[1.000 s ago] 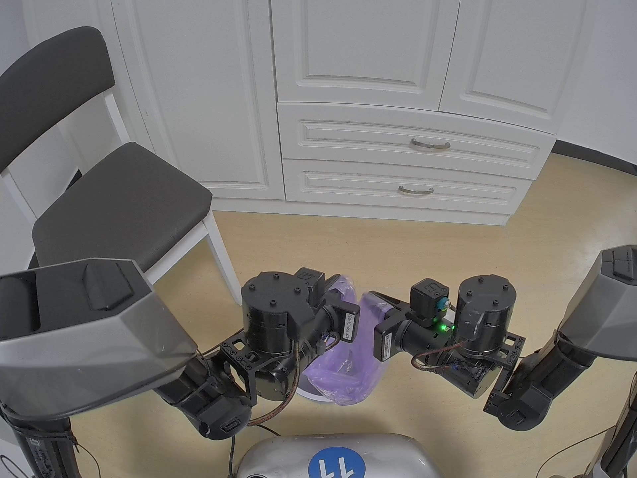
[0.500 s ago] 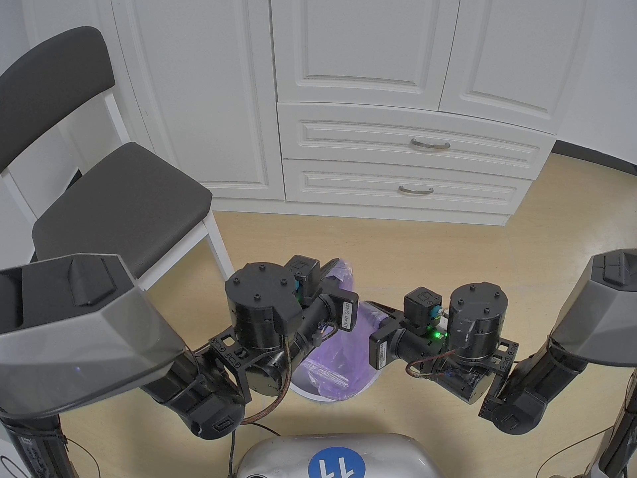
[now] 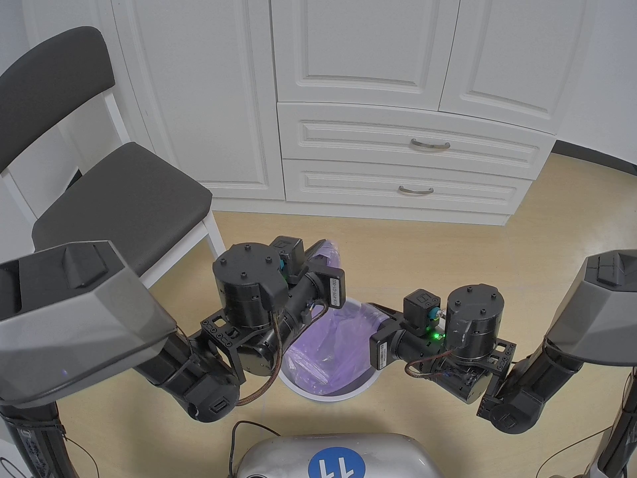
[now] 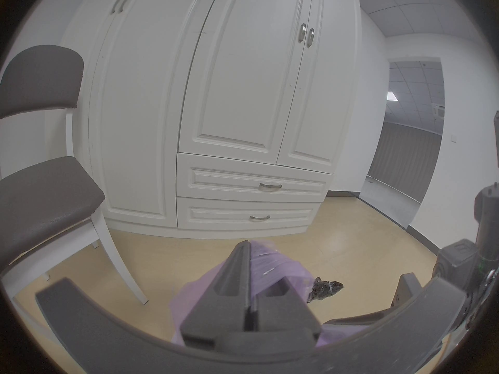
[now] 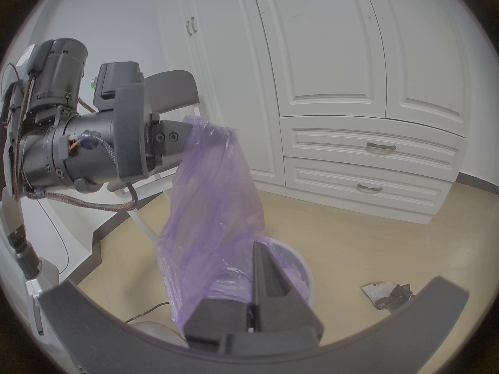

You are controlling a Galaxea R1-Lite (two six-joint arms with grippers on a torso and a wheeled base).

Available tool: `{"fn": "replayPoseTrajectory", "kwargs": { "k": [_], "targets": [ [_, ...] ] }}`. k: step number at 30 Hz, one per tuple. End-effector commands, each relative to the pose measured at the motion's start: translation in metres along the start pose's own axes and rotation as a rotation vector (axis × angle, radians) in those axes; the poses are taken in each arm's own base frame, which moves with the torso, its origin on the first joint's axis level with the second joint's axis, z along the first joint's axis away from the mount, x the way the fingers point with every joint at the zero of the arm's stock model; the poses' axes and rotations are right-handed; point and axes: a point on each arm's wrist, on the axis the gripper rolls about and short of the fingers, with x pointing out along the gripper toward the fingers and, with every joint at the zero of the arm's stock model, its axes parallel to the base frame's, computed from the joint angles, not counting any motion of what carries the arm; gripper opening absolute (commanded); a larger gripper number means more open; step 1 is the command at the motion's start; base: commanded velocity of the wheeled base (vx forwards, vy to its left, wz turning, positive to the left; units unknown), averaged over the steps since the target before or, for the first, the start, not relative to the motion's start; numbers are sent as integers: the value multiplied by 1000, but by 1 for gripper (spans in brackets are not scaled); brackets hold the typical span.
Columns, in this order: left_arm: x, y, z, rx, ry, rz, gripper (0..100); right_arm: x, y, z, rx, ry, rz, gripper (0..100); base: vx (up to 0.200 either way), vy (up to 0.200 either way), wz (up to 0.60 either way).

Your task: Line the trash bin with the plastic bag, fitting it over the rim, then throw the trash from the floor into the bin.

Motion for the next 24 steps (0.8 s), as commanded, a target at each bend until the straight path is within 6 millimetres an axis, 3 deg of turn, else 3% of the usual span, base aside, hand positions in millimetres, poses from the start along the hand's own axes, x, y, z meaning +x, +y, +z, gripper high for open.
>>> {"fn": "replayPoseTrajectory", "kwargs": {
  "k": [1,9,10,14,20,21,24],
  "targets": [
    [5,0,-10,4,17,3,0,5,-2,-4,0,8,-9,0,0,0,0],
    [16,0,-34,17,62,13,0,19,-5,-17,5,33,-18,0,0,0,0],
    [24,5,-44,22,73,28,0,30,-8,-26,8,48,-28,0,0,0,0],
    [24,3,-51,28,94,25,0,38,-7,-37,20,69,-36,0,0,0,0],
    [19,-7,-57,31,113,-2,0,31,-9,-26,24,44,-39,0,0,0,0],
    [7,-24,-62,35,131,-49,0,15,-13,-11,21,22,-38,0,0,0,0],
    [-1,-34,-64,41,147,-82,0,4,-17,-1,17,10,-43,0,0,0,0]
  ]
}}
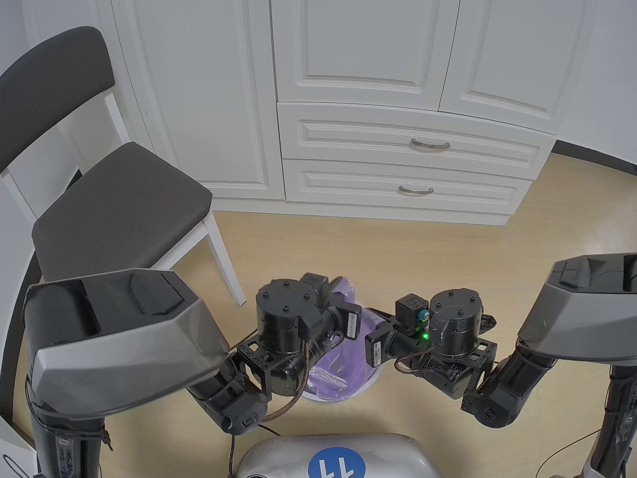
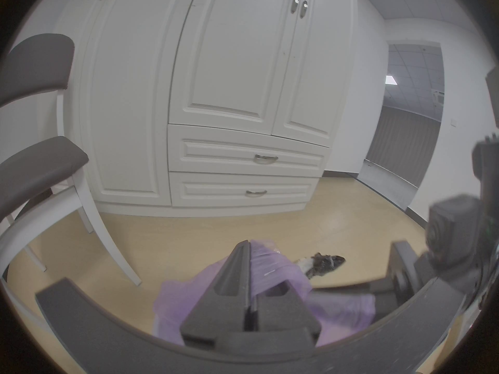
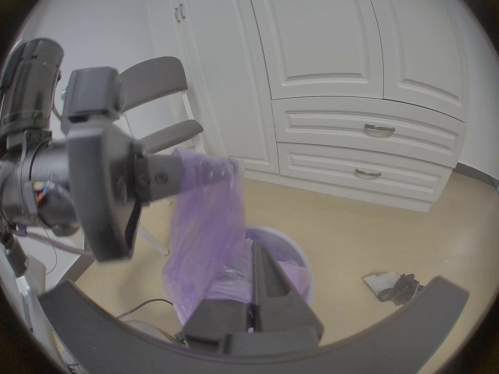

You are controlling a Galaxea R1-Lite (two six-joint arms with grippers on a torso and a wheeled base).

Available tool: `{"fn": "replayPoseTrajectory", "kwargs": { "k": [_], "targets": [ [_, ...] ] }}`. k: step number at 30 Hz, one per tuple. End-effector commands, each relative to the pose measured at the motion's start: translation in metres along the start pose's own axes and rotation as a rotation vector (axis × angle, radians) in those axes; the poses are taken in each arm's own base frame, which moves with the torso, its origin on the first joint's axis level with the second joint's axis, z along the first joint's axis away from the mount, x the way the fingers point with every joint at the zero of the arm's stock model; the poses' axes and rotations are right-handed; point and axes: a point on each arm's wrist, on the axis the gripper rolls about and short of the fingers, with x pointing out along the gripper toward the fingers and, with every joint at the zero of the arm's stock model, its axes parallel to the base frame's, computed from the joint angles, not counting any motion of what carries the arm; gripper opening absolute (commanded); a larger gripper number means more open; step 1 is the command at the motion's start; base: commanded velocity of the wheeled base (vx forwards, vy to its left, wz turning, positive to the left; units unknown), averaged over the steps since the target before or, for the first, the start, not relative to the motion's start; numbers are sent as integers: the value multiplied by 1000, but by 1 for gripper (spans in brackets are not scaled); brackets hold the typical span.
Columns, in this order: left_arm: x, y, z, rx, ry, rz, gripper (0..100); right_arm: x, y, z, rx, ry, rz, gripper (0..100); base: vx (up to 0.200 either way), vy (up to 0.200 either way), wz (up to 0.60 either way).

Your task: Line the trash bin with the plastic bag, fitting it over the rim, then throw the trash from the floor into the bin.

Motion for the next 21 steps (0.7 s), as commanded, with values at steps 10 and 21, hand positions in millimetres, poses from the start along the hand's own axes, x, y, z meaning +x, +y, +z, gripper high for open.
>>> {"fn": "replayPoseTrajectory", "kwargs": {
  "k": [10,21],
  "targets": [
    [-9,-18,-20,21,63,-47,0,-23,-15,18,-23,2,-14,0,0,0,0],
    [59,80,-56,7,121,212,0,24,-16,-15,54,18,-30,0,0,0,0]
  ]
}}
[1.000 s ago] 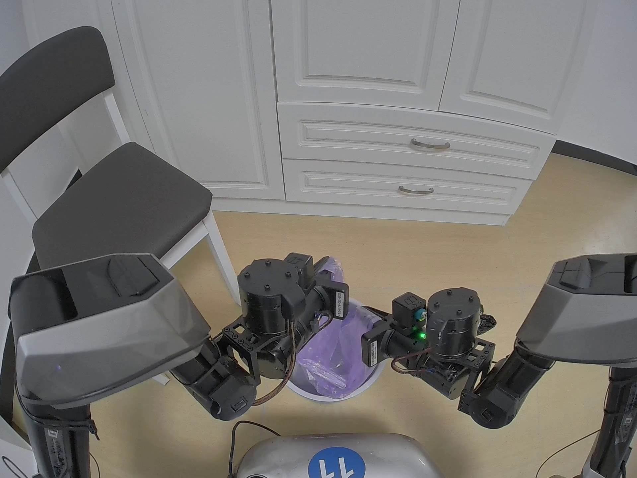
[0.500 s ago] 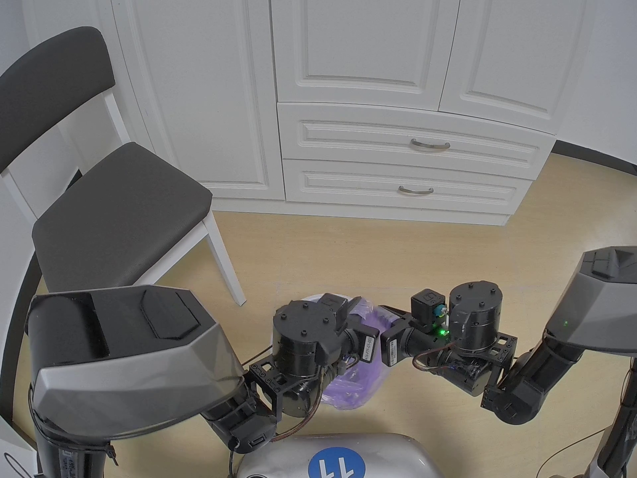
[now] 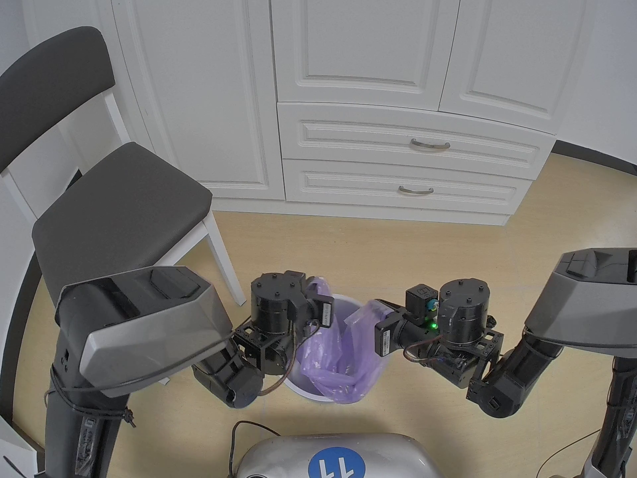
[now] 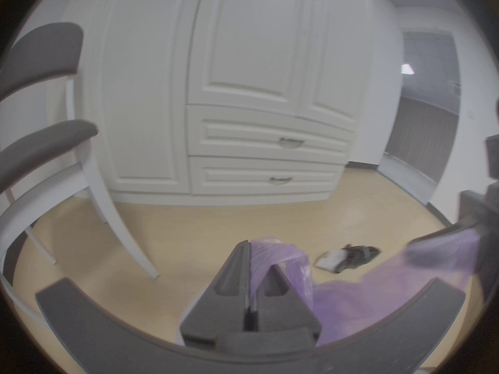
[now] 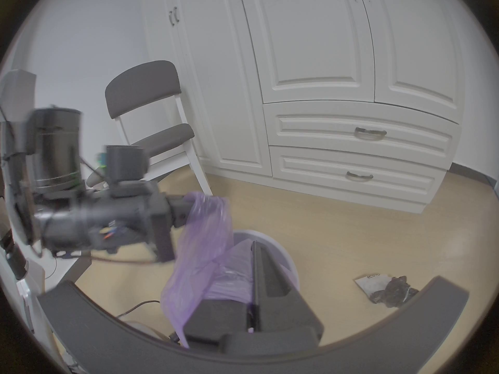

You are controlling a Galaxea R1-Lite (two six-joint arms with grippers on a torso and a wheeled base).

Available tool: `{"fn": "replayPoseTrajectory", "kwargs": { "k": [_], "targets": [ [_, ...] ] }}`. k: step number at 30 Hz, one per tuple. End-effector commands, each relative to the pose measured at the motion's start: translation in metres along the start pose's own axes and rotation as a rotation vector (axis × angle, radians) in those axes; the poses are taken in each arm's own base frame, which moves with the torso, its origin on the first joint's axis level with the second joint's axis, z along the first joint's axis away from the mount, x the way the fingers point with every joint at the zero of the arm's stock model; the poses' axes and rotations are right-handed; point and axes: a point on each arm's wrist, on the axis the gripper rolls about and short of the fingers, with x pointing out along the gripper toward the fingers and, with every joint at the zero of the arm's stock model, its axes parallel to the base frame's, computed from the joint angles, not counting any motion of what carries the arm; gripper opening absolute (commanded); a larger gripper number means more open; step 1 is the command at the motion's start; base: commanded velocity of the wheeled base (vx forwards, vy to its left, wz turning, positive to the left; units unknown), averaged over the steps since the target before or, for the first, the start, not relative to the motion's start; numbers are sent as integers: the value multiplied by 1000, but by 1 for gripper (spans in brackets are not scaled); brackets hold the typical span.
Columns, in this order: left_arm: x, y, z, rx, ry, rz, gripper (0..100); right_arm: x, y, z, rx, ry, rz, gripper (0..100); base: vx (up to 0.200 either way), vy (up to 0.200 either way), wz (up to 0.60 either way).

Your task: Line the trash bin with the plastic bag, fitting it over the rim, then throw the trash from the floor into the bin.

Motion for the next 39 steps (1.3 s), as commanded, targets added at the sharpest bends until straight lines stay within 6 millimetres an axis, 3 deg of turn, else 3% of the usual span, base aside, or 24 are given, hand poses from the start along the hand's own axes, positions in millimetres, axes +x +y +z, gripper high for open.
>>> {"fn": "replayPoseTrajectory", "kwargs": {
  "k": [1,6,8,14,23,27,33,35,36,39],
  "targets": [
    [28,42,-25,5,81,109,0,27,4,-22,54,18,1,0,0,0,0],
    [29,50,-18,1,76,128,0,61,24,-37,217,-29,31,0,0,0,0],
    [24,48,-6,-3,59,122,0,69,27,-44,264,-50,40,0,0,0,0],
    [12,43,5,-1,50,107,0,69,29,-54,273,-18,54,0,0,0,0],
    [11,35,-7,13,84,88,0,83,18,-92,295,60,58,0,0,0,0],
    [12,34,-13,18,97,89,0,84,13,-86,300,47,50,0,0,0,0],
    [13,36,-10,20,90,92,0,67,11,-63,273,26,50,0,0,0,0],
    [11,40,-3,16,76,99,0,64,-1,-55,220,12,23,0,0,0,0],
    [10,44,3,12,66,107,0,63,-17,-54,152,12,-17,0,0,0,0],
    [9,53,0,34,79,125,0,60,-48,-59,-11,33,-102,0,0,0,0]
  ]
}}
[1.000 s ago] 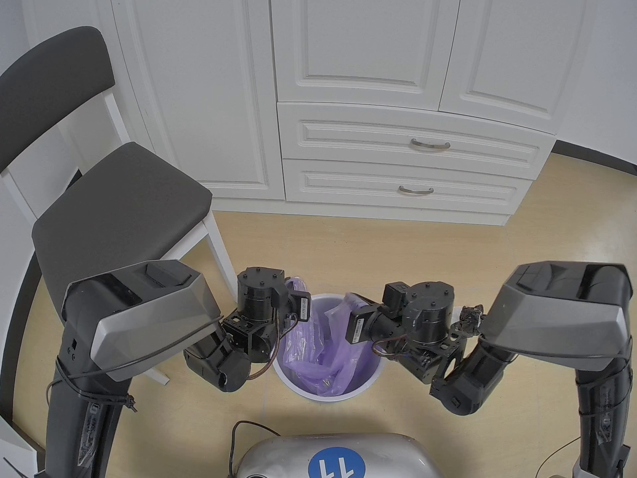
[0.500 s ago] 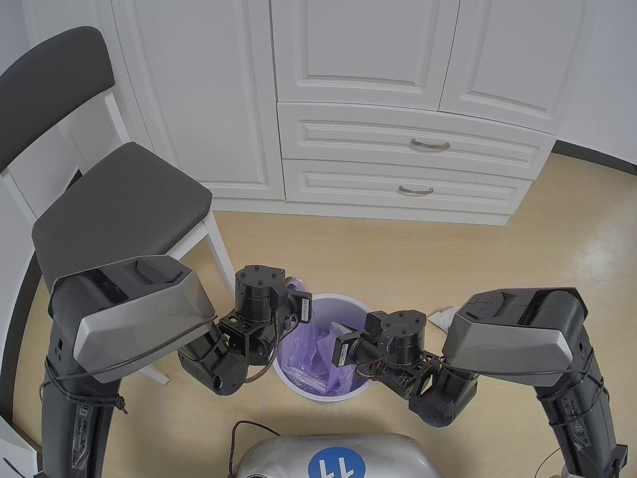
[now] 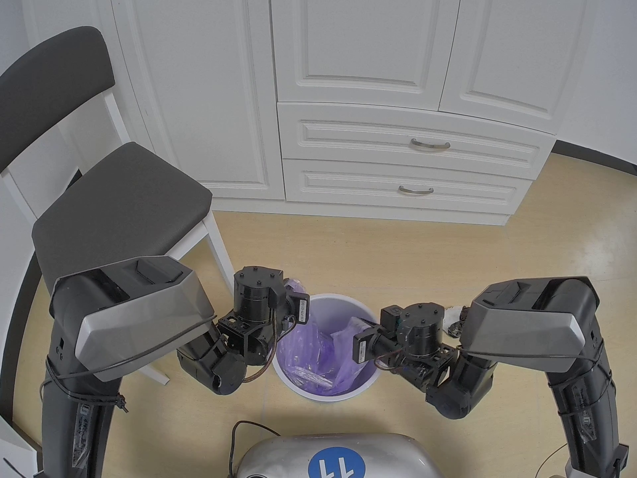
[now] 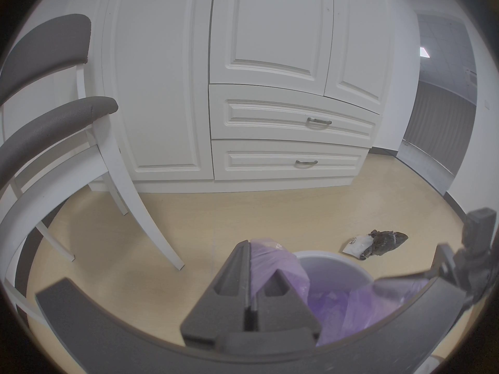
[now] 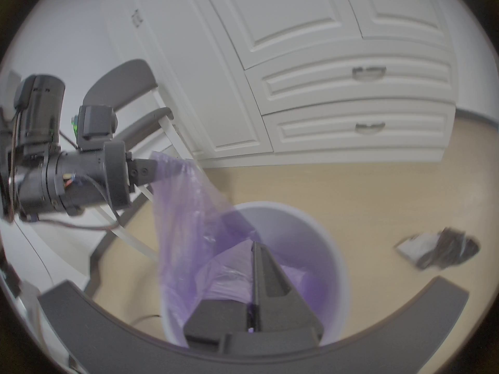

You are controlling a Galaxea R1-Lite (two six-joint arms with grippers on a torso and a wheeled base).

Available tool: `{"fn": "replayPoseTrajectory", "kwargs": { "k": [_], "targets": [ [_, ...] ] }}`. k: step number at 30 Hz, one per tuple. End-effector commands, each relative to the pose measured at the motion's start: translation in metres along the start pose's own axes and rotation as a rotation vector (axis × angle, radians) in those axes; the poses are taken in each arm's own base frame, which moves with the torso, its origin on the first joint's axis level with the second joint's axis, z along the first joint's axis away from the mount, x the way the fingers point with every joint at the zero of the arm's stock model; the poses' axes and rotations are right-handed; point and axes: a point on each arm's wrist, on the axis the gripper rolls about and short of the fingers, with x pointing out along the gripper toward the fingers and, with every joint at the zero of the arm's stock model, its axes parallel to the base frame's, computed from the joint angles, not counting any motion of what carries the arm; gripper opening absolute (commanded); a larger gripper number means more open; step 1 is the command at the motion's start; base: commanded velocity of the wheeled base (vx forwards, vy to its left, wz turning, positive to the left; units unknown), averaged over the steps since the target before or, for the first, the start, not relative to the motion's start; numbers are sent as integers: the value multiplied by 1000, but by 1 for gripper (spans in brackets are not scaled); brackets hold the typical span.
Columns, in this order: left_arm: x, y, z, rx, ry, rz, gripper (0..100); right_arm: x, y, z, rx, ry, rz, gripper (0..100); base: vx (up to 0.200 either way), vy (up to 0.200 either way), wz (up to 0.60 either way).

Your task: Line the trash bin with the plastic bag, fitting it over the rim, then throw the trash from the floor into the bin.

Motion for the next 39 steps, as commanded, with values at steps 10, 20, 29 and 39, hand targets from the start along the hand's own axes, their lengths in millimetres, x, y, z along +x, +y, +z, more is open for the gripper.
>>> {"fn": "replayPoseTrajectory", "kwargs": {
  "k": [10,20,29,39],
  "targets": [
    [-15,66,-10,249,48,27,0,-26,-95,2,-373,105,-248,0,0,0,0],
    [-12,91,-18,318,70,66,0,-31,-119,-16,-481,204,-331,0,0,0,0],
    [-17,102,-25,346,103,17,0,-47,-128,-26,-590,294,-339,0,0,0,0],
    [-40,102,-24,350,128,-121,0,-80,-124,-24,-700,384,-304,0,0,0,0]
  ]
}}
